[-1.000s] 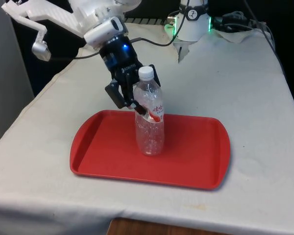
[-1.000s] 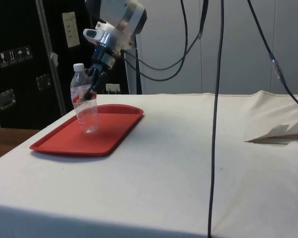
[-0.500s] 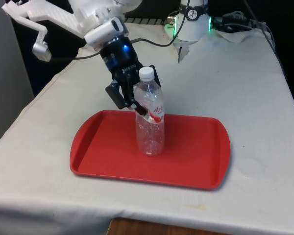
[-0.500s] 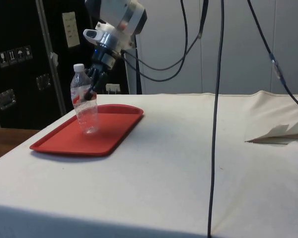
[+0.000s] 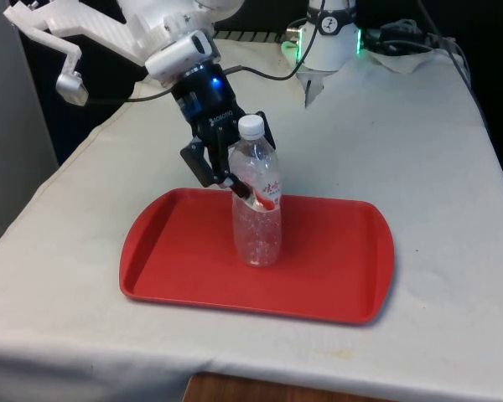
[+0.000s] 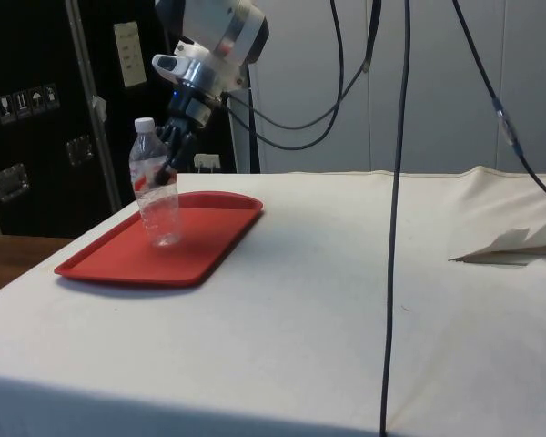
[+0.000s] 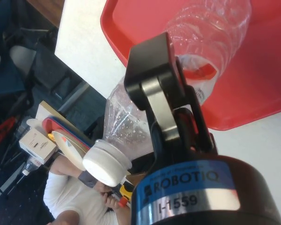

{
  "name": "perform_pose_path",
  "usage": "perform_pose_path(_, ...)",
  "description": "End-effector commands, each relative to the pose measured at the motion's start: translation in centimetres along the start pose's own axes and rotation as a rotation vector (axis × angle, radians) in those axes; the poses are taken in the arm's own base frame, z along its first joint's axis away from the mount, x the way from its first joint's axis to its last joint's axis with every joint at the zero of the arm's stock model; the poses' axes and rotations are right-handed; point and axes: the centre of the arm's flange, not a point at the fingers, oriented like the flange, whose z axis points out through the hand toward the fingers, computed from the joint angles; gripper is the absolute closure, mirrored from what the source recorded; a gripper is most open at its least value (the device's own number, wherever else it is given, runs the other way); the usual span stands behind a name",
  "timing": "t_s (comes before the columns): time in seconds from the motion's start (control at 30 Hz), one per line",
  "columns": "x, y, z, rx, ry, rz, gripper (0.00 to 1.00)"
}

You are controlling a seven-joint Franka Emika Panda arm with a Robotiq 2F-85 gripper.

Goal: Place the bottle upright on the tray.

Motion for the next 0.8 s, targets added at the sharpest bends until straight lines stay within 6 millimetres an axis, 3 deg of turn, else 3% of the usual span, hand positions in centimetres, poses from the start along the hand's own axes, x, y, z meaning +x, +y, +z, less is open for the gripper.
perform_pose_path(0.0, 0.01, 0.00, 0.05, -0.002, -0.005, -0.001, 0.93)
perform_pose_path(0.13, 0.06, -0.04, 0.10, -0.001, -0.004, -0.002, 0.70)
perform_pose_path(0.2, 0.06, -0.04, 0.10, -0.001, -0.004, -0.002, 0.55)
perform_pose_path(0.23, 0.06, -0.04, 0.10, -0.001, -0.004, -0.002, 0.42)
perform_pose_path(0.4, 0.06, -0.04, 0.10, -0.001, -0.003, -0.001, 0.05)
perform_pose_path(0.47, 0.10, -0.03, 0.05, -0.001, -0.002, -0.002, 0.00)
perform_pose_path(0.77, -0.02, -0.04, -0.01, 0.000, 0.001, 0.003, 0.00)
